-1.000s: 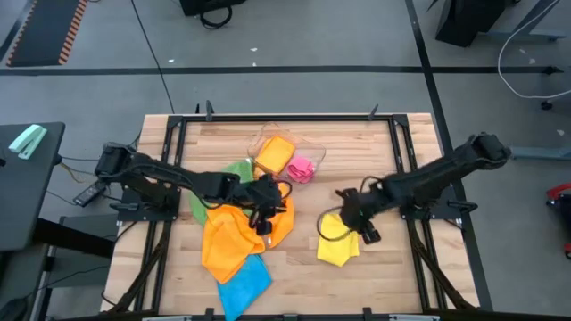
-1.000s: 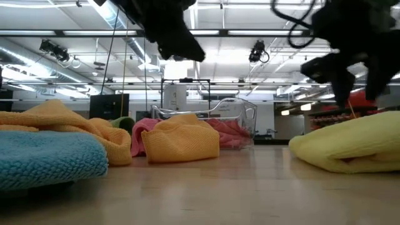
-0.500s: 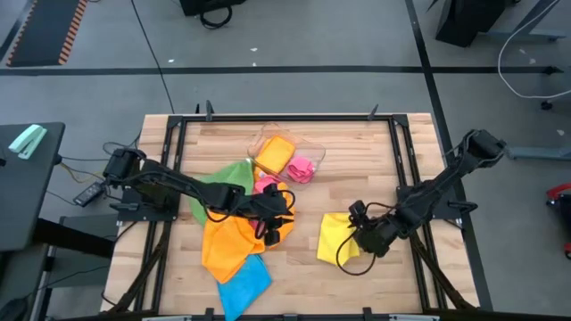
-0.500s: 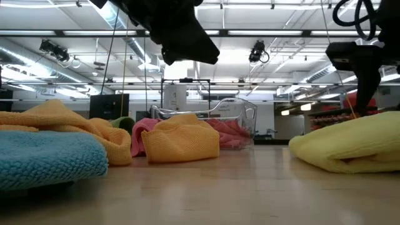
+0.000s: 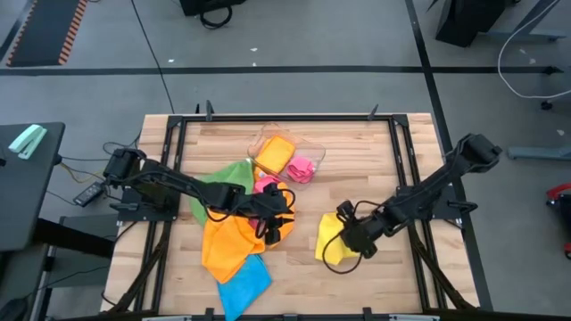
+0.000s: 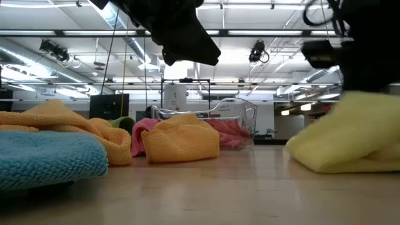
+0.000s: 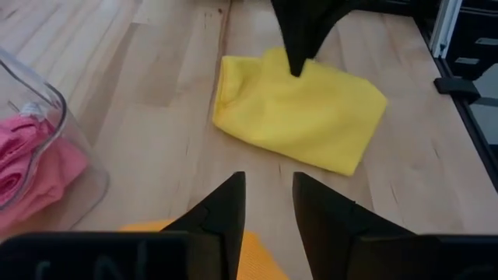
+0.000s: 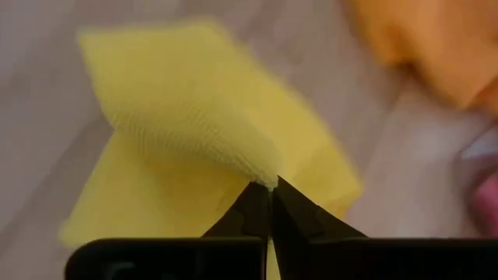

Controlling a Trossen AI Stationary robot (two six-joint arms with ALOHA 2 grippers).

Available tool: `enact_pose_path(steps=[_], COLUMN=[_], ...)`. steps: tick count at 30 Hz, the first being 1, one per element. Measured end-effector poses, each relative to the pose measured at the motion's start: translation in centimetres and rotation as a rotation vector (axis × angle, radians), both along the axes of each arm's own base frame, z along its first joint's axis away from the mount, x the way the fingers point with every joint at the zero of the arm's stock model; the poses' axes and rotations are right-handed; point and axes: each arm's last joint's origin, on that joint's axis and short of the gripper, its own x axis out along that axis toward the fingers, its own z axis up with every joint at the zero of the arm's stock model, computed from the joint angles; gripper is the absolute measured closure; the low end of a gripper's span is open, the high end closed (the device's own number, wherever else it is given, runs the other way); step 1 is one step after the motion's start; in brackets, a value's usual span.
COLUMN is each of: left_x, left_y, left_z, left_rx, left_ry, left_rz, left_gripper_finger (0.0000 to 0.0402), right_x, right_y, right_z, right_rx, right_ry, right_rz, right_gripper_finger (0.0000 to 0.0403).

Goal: Fold microfiber towels
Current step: Fold the yellow microfiber cloth

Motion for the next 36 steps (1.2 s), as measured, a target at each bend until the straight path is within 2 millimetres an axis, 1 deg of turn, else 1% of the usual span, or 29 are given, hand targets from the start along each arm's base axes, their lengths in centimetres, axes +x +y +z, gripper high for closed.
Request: enact_pose_path(steps=[2, 4, 7, 10, 13, 17, 19, 21, 24, 26, 29, 33, 36], left_x=[0.0, 0.1, 0.2, 0.2, 0.1, 0.1, 0.1, 0.1, 0.0, 0.0, 0.0, 0.0, -0.1], left_y=[0.0, 0.0, 0.0, -0.2, -0.2, -0.2, -0.1, -0.1, -0.1, -0.1, -0.1, -0.1, -0.2], left_z=[0.0, 0.1, 0.4, 0.9, 0.8, 0.6, 0.6, 0.6, 0.6, 0.6, 0.6, 0.5, 0.4], left_rx=[0.006, 0.023, 0.042, 0.058, 0.076, 0.081, 0.082, 0.082, 0.083, 0.084, 0.083, 0.064, 0.065], left_ry=[-0.003, -0.013, -0.043, -0.074, -0.064, -0.049, -0.048, -0.049, -0.046, -0.044, -0.044, -0.035, -0.022], left_rz=[-0.004, -0.017, -0.033, -0.051, -0.062, -0.063, -0.062, -0.063, -0.063, -0.063, -0.063, -0.050, -0.052], left_gripper_finger=[0.0285, 0.0287, 0.0289, 0.0288, 0.0285, 0.0286, 0.0289, 0.0291, 0.0290, 0.0288, 0.0288, 0.0293, 0.0296], right_x=[0.9, 1.7, 3.2, 4.8, 6.7, 8.7, 9.7, 10.4, 10.7, 10.8, 10.1, 8.3, 6.6], right_y=[-0.2, -0.6, -1.2, -1.9, -2.5, -2.6, -2.3, -2.1, -1.9, -1.9, -2.1, -2.4, -2.2], right_z=[1.3, 2.2, 2.3, 1.1, -0.4, -2.1, -2.2, -1.8, -0.6, 0.6, 1.6, 0.8, -1.0], right_rx=[0.015, 0.037, 0.076, 0.083, 0.106, 0.145, 0.154, 0.149, 0.143, 0.151, 0.160, 0.229, 0.309], right_ry=[-0.046, -0.068, -0.113, -0.146, -0.175, -0.207, -0.216, -0.219, -0.207, -0.231, -0.234, -0.088, 0.007], right_rz=[-0.001, 0.003, 0.008, -0.001, 0.004, 0.069, 0.080, 0.094, 0.099, 0.097, 0.085, 0.065, 0.040], right_gripper_finger=[0.0393, 0.0393, 0.0393, 0.0385, 0.0369, 0.0340, 0.0318, 0.0294, 0.0256, 0.0237, 0.0220, 0.0215, 0.0219])
